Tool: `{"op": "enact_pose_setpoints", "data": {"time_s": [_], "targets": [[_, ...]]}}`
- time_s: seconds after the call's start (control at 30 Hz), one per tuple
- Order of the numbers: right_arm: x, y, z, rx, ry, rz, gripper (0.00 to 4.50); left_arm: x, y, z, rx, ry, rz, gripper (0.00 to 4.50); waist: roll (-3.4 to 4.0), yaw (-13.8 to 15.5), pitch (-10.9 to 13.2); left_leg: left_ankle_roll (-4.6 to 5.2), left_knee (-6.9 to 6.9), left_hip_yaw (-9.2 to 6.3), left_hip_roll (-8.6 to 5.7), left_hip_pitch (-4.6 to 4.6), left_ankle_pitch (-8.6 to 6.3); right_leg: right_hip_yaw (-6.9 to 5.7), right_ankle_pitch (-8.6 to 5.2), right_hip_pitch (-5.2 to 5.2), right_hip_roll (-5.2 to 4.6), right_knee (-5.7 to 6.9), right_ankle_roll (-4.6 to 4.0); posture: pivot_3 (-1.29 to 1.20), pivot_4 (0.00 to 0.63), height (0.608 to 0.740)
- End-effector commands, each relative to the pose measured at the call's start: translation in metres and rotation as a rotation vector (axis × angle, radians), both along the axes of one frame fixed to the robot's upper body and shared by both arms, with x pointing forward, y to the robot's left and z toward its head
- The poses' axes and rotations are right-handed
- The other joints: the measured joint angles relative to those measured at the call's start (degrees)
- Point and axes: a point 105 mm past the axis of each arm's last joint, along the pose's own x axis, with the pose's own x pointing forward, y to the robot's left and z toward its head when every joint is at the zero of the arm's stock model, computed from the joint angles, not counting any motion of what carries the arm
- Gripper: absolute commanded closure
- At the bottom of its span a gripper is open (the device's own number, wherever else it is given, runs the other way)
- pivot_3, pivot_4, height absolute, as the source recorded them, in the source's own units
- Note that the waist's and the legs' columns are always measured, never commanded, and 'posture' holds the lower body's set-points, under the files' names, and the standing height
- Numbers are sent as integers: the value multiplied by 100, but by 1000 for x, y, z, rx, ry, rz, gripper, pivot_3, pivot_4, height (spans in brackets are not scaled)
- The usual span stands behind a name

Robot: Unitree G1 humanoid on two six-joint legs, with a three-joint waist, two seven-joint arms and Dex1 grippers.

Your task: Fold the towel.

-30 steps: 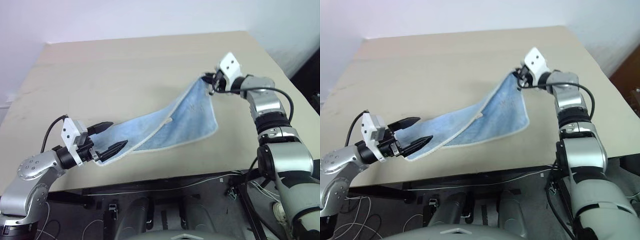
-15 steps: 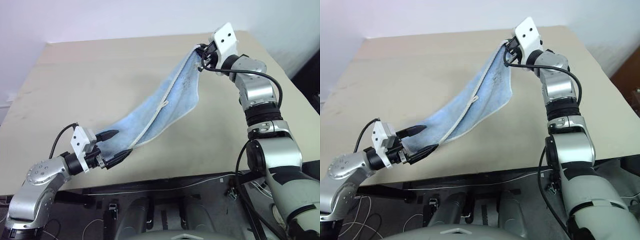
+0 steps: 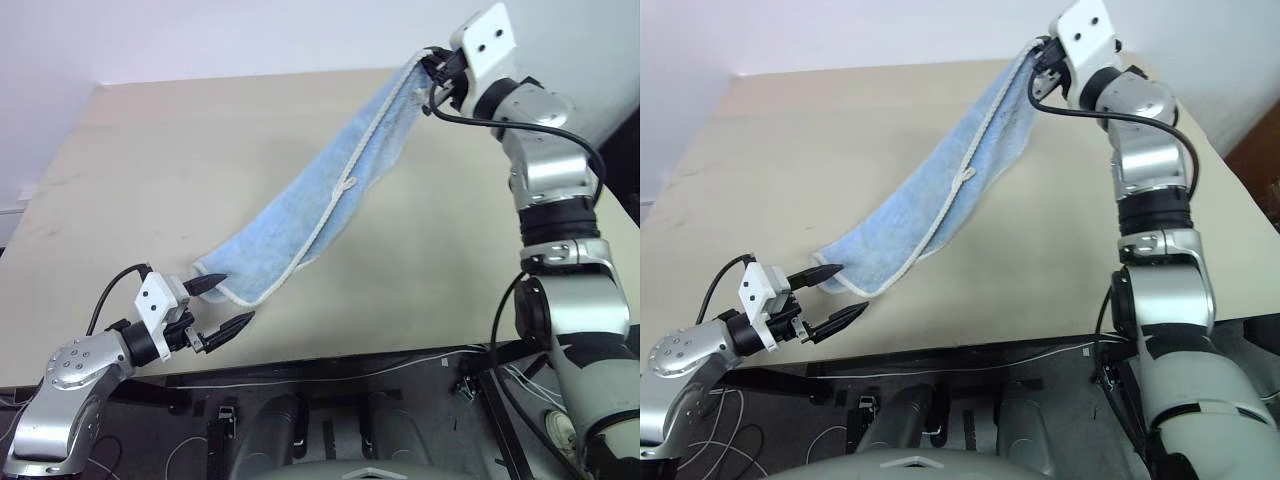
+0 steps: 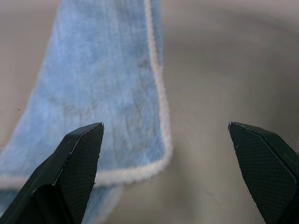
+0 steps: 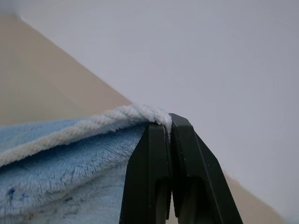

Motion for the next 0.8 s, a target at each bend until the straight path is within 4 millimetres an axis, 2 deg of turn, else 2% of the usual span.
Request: {"op": "enact_pose_setpoints", "data": {"time_s": [0.03,0.27,0.47,0.8], "targets": [[-17,-1,26,7,-78,26,4450,4,3,10,16,-73,1,0,0,-19,0,0,0,1,0,0,0,1,0,0,0,1,0,0,150,740],[-23,-3,23,-21,-86,-10,4450,21,9,9,113,-114,-15,0,0,-5,0,0,2,0,3,0,0,1,0,-1,1,3,0,0,150,740],[-22,-9,16,-42,-77,-47,4450,22,14,-4,310,-138,-182,0,2,-2,1,2,-3,1,2,-1,-1,1,0,-4,-1,-6,-1,0,150,740],[-23,-14,11,-48,-72,-77,4450,31,-12,-16,382,-148,-364,0,3,-7,2,1,-8,1,2,-2,-1,2,1,-3,-2,-8,1,0,150,740]]}}
